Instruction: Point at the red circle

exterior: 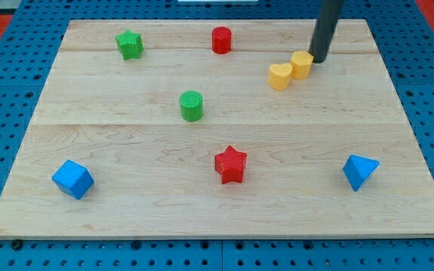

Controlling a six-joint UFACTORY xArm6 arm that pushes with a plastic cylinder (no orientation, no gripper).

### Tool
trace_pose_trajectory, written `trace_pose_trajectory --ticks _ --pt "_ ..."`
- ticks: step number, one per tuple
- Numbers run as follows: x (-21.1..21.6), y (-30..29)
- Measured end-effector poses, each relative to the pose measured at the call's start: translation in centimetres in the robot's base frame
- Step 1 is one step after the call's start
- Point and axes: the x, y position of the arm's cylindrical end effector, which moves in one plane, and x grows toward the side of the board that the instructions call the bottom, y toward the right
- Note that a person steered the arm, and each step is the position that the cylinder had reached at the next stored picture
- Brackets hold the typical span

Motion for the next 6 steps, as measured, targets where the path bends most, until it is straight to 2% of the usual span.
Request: trace_pose_trajectory --ticks 1,2,3,4,5,6 --pt "0.4 -3.2" --pt "1.6 -3.4" --pt "0.0 -3.0" --pt "-3.3 -3.0" --pt "-7.1 -7.5" --pt "-8.7 -14.3"
